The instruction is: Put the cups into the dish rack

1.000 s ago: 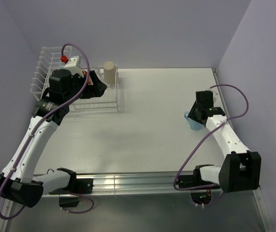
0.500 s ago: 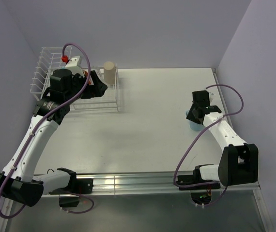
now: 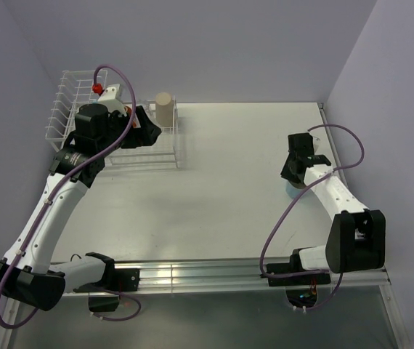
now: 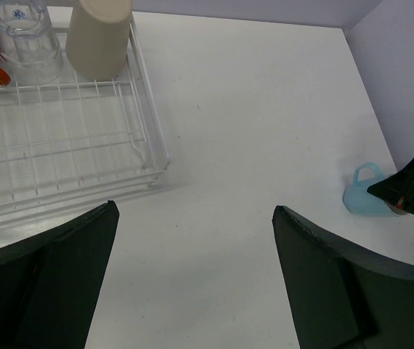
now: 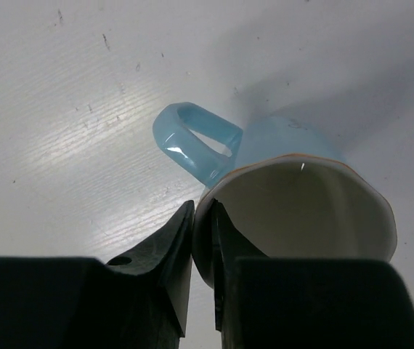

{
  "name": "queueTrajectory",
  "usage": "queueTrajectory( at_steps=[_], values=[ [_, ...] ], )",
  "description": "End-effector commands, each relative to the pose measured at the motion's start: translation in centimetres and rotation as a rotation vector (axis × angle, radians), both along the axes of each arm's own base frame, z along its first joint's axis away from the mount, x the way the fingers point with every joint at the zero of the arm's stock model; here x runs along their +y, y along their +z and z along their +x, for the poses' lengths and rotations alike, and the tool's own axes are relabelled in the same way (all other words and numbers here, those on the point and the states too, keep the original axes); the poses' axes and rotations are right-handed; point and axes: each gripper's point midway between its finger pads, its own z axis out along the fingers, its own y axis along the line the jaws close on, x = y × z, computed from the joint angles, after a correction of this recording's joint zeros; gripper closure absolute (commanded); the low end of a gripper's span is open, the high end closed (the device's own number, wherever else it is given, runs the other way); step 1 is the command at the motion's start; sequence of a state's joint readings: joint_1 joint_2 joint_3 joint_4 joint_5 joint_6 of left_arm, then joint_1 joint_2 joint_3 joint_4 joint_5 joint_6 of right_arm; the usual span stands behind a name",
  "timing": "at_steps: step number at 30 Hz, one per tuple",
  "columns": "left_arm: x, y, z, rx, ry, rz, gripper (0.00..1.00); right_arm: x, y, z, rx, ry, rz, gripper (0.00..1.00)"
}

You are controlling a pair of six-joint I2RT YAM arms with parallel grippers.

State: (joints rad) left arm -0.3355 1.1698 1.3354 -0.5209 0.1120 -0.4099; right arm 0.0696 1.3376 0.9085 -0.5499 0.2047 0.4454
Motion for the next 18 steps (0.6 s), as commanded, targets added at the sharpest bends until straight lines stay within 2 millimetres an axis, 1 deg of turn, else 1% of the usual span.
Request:
queueTrajectory(
  at_steps=[1,3,4,5,8,11,12,13,14,16,17,18],
  values=[
    [-0.4,1.2,0.0,-0.035,-0.02,-0.022,0.05,0.2,0.6,0.7,-0.004,0.006,0.007,0.84],
    [-0.4,1.1,0.0,-0.034,-0.02,-0.022,0.05,0.1,0.3,0.7,0.004,0.006,0.001,0.89],
    [-0.5,1.1,0.0,-0.034,-0.022,-0.026,0.05,0.2,0.2,0.7,0.009,0.009,0.002,0.92],
    [-0.5,1.1,0.0,-0.032,-0.022,-0.025,0.05,0.3,0.1,0.6,0.014,0.014,0.01,1.0],
    [-0.9,0.9,-0.1,-0.026,-0.028,-0.038,0.05,1.2,0.8,0.9,-0.004,0.047,0.044,1.0],
    [-1.6,0.9,-0.1,-0.02,-0.054,-0.074,0.05,3.0,2.7,1.8,-0.061,0.108,0.116,1.0],
    [-1.9,0.9,-0.2,-0.02,-0.067,-0.087,0.05,4.5,4.0,2.4,-0.092,0.158,0.179,1.0],
    [-2.3,0.9,-0.3,-0.012,-0.083,-0.109,0.05,5.5,4.8,2.7,-0.113,0.186,0.221,1.0],
    [-2.6,0.7,-0.3,-0.014,-0.089,-0.121,0.05,7.5,6.6,3.3,-0.15,0.249,0.282,1.0],
    [-3.4,0.4,-0.7,0.001,-0.126,-0.166,0.05,9.3,8.3,3.8,-0.181,0.29,0.336,1.0],
    [-3.8,-0.2,-0.5,0.002,-0.141,-0.182,0.05,10.3,9.1,4.0,-0.195,0.317,0.359,1.0],
    [-4.2,-0.6,-0.6,0.012,-0.154,-0.198,0.05,11.2,10.9,4.6,-0.232,0.339,0.383,1.0]
  ],
)
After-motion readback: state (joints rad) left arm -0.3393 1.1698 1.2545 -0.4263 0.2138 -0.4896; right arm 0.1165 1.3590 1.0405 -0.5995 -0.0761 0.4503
